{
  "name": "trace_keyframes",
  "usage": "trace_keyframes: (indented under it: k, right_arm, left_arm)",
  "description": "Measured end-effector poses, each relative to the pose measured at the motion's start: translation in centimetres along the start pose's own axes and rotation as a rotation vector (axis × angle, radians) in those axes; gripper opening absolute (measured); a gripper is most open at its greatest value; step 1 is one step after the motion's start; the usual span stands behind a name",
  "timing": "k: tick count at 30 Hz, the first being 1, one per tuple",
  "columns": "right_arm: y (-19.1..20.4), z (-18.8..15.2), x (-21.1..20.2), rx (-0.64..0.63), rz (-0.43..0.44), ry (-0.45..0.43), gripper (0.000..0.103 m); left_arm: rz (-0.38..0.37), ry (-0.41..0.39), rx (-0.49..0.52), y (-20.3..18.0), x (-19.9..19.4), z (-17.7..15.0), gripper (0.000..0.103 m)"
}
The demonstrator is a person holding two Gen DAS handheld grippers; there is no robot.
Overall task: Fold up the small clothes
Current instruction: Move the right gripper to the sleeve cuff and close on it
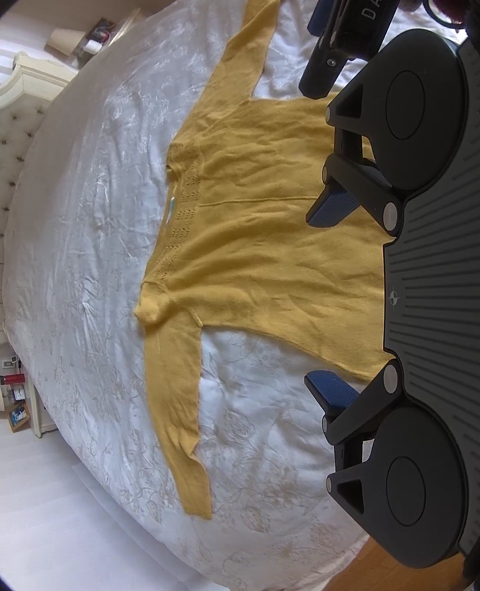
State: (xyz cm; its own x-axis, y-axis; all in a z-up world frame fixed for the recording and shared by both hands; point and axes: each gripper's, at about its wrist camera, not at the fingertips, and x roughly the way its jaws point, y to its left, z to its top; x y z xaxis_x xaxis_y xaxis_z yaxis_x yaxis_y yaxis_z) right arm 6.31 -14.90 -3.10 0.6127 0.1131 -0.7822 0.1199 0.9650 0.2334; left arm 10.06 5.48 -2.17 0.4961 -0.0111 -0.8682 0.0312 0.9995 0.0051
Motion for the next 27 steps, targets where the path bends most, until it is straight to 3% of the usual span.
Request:
trace_keyframes:
  k: [4,6,11,15,19,21,25,27]
  right_arm:
    - [-0.8,1.2,1.7,0.06,0.054,-0.022,0.096]
    - [-1.4,1.7,2.4,0.099,0.05,-0.032,0.096]
    - [-3.5,1.9,3.4,0.161,-0.096,-0.069,0.096]
    - [-6.6,2.0,4.2,0.215,-0.198,-0.056,0.091]
    - [-10.4,2.5,4.7,0.249,-0.253,-0.036,0.086]
    - [-12.6,3.1,4.6,0.247,-0.28,-0.035,0.077]
    - [-18.0,4.4,4.5,0.239,-0.319,-0.033,0.073]
    - [-21.2,5.3,4.7,0.251,-0.333,-0.029,0.066]
  left_arm:
    - [-0.009,-0.019,0.028,0.3,1.6,2.2,0.083]
    - [-0.027,-0.019,0.052,0.3,2.7,3.2,0.072]
    - [-0.109,0.013,0.147,-0.3,5.6,4.5,0.058]
    - [-0.108,0.021,0.204,-1.0,7.2,4.9,0.051]
    - [-0.149,0.015,0.16,-0.7,8.0,5.3,0.051]
    - [-0.157,0.015,0.123,-0.6,8.4,5.6,0.051]
    - [-0.093,-0.003,0.11,-1.8,8.8,5.7,0.051]
    - [-0.065,-0.011,0.084,-2.4,8.6,5.8,0.051]
